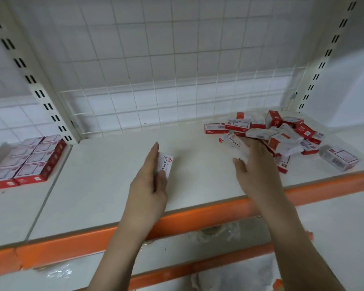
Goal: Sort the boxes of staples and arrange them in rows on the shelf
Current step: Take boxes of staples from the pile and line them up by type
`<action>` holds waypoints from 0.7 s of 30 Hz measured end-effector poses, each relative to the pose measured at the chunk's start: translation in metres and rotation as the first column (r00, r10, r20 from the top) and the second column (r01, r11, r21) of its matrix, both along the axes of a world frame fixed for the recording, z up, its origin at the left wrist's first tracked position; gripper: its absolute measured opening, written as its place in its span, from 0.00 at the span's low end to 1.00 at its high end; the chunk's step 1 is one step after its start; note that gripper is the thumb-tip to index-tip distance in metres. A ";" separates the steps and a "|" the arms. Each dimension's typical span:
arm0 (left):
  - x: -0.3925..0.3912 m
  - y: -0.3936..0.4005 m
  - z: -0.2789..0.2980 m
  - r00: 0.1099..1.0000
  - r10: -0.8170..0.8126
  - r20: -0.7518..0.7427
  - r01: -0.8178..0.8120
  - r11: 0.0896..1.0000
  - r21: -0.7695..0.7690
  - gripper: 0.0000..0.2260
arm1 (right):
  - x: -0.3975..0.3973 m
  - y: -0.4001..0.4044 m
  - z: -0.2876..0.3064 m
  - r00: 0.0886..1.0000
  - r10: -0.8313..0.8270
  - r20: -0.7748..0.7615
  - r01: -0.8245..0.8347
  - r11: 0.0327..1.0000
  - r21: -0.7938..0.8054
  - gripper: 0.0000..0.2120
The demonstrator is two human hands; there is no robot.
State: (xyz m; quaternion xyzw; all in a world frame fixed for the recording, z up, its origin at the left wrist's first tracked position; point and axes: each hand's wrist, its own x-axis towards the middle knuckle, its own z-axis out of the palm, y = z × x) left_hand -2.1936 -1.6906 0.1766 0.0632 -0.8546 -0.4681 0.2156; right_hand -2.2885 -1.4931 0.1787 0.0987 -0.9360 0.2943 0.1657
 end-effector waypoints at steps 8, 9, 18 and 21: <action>0.021 -0.027 0.000 0.992 0.096 0.084 -0.103 0.991 0.085 0.25 | 0.029 -0.043 -0.001 0.966 0.252 -0.049 -0.254 0.967 -0.030 0.21; 0.024 -0.031 0.002 0.992 0.095 0.086 -0.101 0.992 0.073 0.27 | 0.032 -0.049 -0.001 0.959 0.280 -0.047 -0.282 0.959 -0.029 0.21; 0.057 -0.111 -0.003 0.992 -0.012 0.122 0.010 1.000 0.015 0.41 | 0.066 -0.116 -0.003 0.934 0.356 -0.006 -0.356 0.934 -0.033 0.21; 0.071 -0.147 0.003 0.994 0.076 0.077 -0.082 0.994 0.075 0.39 | 0.082 -0.150 -0.002 0.930 0.367 0.005 -0.367 0.929 -0.037 0.20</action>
